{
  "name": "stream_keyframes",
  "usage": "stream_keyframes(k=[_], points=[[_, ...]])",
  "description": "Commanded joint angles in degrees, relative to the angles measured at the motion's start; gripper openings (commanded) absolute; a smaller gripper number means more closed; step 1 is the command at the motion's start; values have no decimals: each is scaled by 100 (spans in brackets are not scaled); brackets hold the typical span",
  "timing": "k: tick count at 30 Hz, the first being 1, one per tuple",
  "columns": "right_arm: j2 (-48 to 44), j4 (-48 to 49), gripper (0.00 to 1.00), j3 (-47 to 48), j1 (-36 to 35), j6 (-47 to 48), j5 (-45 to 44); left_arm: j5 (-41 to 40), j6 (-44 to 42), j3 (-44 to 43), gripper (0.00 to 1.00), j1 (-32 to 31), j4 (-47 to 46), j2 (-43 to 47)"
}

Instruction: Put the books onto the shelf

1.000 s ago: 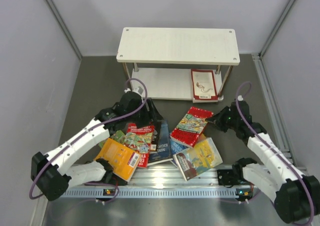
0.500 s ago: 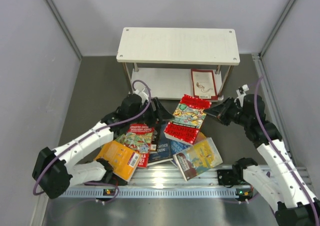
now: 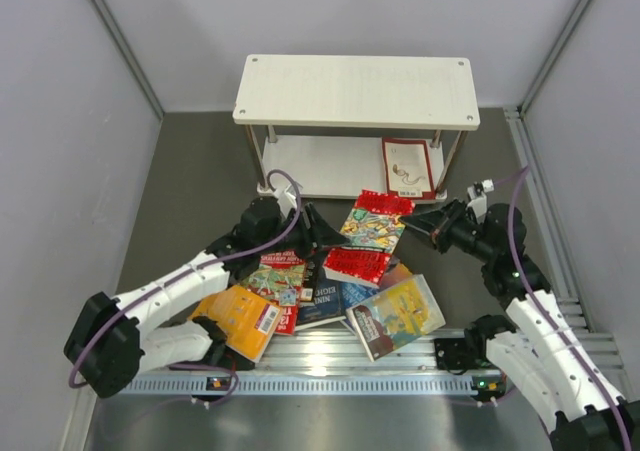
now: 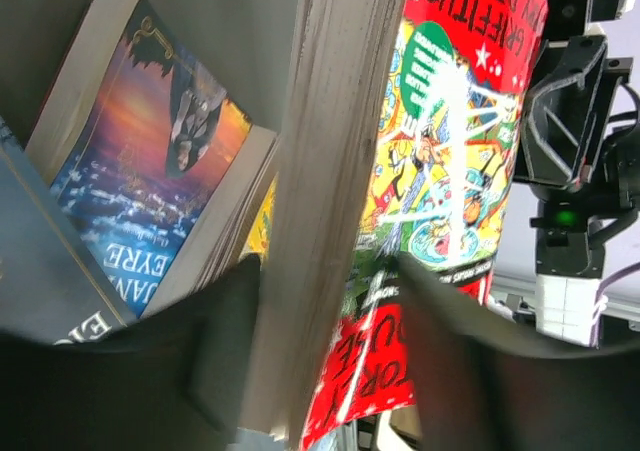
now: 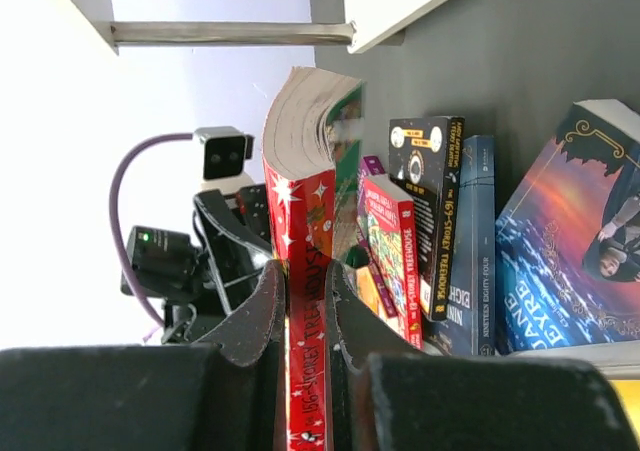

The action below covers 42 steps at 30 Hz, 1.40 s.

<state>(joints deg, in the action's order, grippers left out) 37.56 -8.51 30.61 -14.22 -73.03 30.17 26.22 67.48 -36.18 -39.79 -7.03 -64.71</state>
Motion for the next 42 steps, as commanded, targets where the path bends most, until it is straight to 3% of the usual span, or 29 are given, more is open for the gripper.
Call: stream_keyframes(k=[1,4,7,9,13,14,15,16,18,21,28,33,42], points=[[-153,1247,0,-11,-28,-616,103,164,160,85,53,-2,-493,274],[-214,1247,0,-81,-28,-624,15,138,142,41,26,-11,-352,397],[-267,1203,0,-117,-28,-580,-46,103,160,59,7,-2,-361,494],[-337,1028,0,-117,-28,-493,-125,120,230,67,0,-11,-431,494],[-425,440,4,-56,-20,-309,-126,182,353,42,0,-11,-836,319],[-408,308,15,6,-28,-238,-74,147,258,-46,0,-11,-801,301],[-347,98,49,85,-20,-3,-56,-1,187,-108,0,-11,-557,283],[-329,-139,62,286,-28,139,-55,-107,99,-186,0,-11,-389,275],[-232,-790,82,506,-11,542,-64,-292,-77,-354,0,-2,-264,231],[-214,-1362,93,858,-20,886,-91,-626,-113,-468,0,-2,-378,143],[-372,-2127,96,1174,7,1186,-152,-969,-192,-1118,0,41,-422,-419],[-460,-2847,96,1491,16,1616,-240,-1013,19,-1329,0,129,-1081,-911],[-741,-3095,96,1439,16,1740,-196,-1496,379,-1655,0,156,-2179,-1939]])
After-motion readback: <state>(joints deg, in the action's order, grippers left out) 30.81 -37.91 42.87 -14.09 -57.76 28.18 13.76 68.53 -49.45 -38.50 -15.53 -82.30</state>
